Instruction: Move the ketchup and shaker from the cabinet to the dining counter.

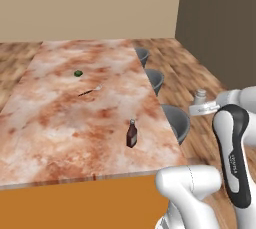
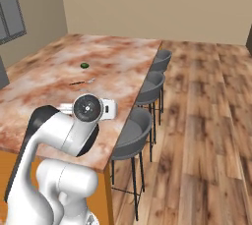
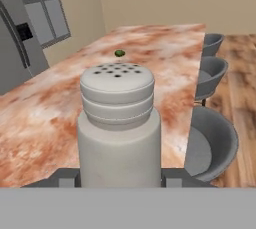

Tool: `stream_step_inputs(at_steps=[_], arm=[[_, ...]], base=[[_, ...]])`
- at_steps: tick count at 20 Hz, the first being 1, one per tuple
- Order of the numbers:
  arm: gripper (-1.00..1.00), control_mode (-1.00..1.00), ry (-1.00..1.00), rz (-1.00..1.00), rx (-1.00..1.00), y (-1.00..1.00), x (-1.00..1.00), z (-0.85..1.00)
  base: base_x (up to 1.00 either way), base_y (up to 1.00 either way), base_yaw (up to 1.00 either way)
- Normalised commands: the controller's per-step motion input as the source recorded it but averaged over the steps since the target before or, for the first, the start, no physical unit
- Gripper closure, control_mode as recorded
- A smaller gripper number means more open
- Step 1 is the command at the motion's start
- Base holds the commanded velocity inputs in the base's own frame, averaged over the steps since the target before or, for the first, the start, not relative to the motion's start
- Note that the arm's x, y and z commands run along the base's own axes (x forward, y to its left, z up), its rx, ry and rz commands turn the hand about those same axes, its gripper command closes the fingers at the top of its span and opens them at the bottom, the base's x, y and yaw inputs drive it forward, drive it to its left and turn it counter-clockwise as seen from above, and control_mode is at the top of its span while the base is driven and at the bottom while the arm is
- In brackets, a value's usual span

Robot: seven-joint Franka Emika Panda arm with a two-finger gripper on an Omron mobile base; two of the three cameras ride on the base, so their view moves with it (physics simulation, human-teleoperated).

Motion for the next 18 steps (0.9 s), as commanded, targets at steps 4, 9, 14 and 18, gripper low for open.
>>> stream_step_inputs(at_steps=[4,9,14,18], arm=[[1.0,-1.0,0.0,0.29,0.0,-0.29,0.12,-0.33],[1.0,-1.0,0.0,0.34,0.0,-0.12,0.2,-0.41],[1.0,-1.0,0.03,0.34,0.0,-0.02,0.32,-0.45],[1.0,-1.0,0.0,0.23,0.0,0.15,0.48,-0.46]], base=[[0.0,0.0,0.0],[0.0,0.0,0.0],[0.0,0.0,0.0],[0.0,0.0,0.0]])
